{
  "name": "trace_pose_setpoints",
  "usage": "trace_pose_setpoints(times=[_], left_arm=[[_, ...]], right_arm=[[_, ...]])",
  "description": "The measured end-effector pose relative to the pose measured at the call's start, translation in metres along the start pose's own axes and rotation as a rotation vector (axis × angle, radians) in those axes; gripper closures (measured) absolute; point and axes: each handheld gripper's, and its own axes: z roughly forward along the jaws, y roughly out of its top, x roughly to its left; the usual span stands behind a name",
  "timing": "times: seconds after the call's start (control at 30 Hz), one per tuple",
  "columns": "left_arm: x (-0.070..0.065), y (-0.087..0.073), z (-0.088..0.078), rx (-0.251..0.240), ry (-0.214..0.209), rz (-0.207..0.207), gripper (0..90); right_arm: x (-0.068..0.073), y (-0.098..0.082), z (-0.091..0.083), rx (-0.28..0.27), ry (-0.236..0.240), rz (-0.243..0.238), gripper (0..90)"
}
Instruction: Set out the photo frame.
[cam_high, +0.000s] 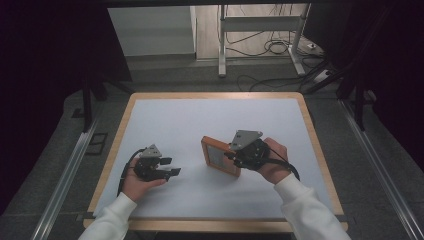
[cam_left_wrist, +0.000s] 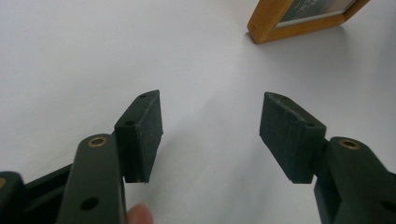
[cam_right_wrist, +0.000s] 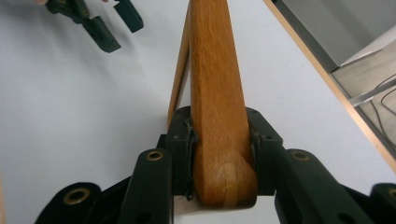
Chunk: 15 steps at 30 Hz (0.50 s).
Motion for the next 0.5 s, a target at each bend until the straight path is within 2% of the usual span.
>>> trace_pose_setpoints(times=[0.27,0.5], left_arm=[[0.0,0.0,-0.002,-0.02,0.004,-0.001,38.0],[0.001,0.0,-0.002,-0.028,0.006,0.003,36.3]], right_arm=[[-0.017,-0.006,0.007,-0.006,-0.023,0.051,60.8],[-0.034,-0.01,0.018,0.002,-0.063,0.095,52.7]])
